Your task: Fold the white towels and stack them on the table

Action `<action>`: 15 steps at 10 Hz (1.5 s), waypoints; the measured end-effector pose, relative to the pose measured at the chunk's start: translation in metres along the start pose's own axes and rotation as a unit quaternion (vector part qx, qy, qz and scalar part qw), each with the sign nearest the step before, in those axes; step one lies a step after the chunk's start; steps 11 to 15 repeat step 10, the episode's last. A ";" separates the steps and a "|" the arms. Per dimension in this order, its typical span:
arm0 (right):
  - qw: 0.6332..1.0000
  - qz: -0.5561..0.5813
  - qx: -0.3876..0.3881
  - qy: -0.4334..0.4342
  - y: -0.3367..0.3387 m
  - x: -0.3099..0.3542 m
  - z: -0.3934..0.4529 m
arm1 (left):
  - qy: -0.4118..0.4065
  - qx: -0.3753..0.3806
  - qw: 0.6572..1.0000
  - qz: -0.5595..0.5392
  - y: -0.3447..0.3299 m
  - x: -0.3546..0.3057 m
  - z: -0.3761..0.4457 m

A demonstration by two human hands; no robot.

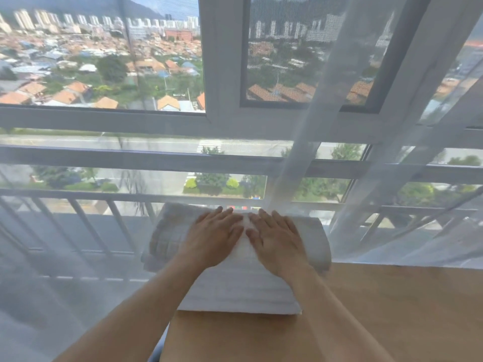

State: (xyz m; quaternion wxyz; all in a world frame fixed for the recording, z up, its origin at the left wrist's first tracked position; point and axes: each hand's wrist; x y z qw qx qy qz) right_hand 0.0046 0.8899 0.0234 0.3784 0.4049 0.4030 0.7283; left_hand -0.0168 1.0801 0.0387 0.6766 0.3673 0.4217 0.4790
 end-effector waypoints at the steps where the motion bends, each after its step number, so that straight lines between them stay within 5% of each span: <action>1: 0.999 -0.017 0.023 -0.044 -0.002 -0.027 -0.003 | 0.049 0.041 0.995 0.076 -0.001 0.034 -0.006; 3: 0.974 0.027 0.096 -0.203 0.016 -0.074 -0.005 | 0.146 0.075 0.980 0.116 0.008 0.071 -0.005; 4: 0.975 -0.108 0.053 -0.188 0.016 -0.064 0.000 | 0.087 0.026 0.984 0.151 0.002 0.044 0.001; 5: 0.994 -0.073 -0.005 -0.075 0.011 -0.036 -0.001 | 0.024 0.029 0.998 0.055 -0.012 0.009 -0.005; 6: 0.999 -0.004 0.036 -0.006 0.002 -0.021 -0.009 | 0.014 0.037 0.997 0.074 -0.018 -0.002 -0.014; 9: 0.980 -0.088 0.072 -0.166 0.054 -0.069 -0.028 | 0.148 0.073 0.970 0.180 0.061 0.075 -0.053; 15: 0.983 -0.087 0.029 -0.159 0.082 -0.050 -0.038 | 0.122 0.034 0.982 0.142 0.097 0.074 -0.068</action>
Point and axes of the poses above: each hand's wrist, its own z-axis towards the middle knuckle, its own y-axis out of the back of the hand, x = y × z, and after that the axes turned 13 degrees about -x, right-handed
